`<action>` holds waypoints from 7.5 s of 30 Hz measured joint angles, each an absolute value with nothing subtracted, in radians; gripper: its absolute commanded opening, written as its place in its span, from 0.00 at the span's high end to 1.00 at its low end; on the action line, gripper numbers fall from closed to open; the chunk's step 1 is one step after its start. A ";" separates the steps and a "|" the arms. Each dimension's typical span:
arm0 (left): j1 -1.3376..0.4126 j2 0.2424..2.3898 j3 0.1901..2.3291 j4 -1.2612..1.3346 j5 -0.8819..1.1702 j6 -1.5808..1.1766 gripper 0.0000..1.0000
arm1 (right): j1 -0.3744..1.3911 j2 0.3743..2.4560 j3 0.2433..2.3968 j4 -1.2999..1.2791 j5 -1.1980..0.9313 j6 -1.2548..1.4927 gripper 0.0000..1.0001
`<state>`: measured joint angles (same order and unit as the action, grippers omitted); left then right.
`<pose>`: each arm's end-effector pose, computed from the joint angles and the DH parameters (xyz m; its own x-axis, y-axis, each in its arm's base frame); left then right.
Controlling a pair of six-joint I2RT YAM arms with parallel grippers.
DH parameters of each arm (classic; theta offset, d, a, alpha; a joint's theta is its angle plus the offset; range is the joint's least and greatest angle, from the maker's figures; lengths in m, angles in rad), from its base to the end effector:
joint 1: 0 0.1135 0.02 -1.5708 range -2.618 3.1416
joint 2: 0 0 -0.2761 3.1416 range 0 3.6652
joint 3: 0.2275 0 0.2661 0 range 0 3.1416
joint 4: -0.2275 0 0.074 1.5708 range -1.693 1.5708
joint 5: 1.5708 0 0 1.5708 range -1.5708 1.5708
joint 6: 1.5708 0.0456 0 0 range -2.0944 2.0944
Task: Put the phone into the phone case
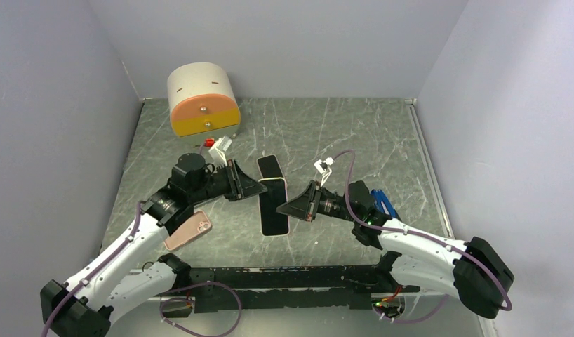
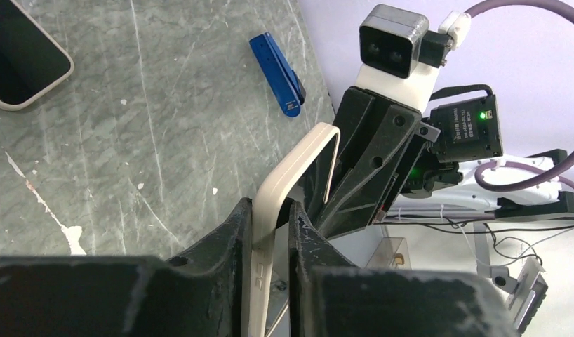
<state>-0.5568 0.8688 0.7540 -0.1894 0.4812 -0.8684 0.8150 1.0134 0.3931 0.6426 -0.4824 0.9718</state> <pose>0.1716 -0.1317 0.3200 -0.8080 -0.2940 -0.5106 0.3508 0.4562 -0.8178 0.1452 0.1849 0.2485 -0.7865 0.2322 -0.5722 -0.5555 0.1389 0.8199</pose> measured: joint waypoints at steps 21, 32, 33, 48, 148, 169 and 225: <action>-0.558 0.933 0.840 -0.498 0.369 -0.712 0.06 | 0.781 1.025 0.418 0.303 -0.197 0.888 1.00; -0.558 0.925 0.849 -0.578 0.284 -0.650 0.06 | 0.548 1.227 0.569 0.048 -0.195 0.740 1.00; -0.558 0.927 0.849 -0.584 0.281 -0.647 0.06 | 0.529 1.260 0.581 0.044 -0.210 0.731 1.00; -0.558 1.028 0.849 -0.692 0.109 -0.665 0.05 | 0.334 1.555 0.675 0.088 -0.447 0.689 0.79; -0.388 1.360 0.547 -0.167 0.141 -1.818 0.97 | 0.399 1.030 0.516 0.071 -0.394 0.677 0.01; -0.392 1.298 0.918 -0.484 -0.200 -1.385 0.31 | 0.411 1.055 0.533 0.069 -0.390 0.673 0.01; -0.054 1.693 1.102 -0.839 0.176 0.754 0.09 | 0.414 0.785 0.826 -0.524 -0.315 0.445 0.01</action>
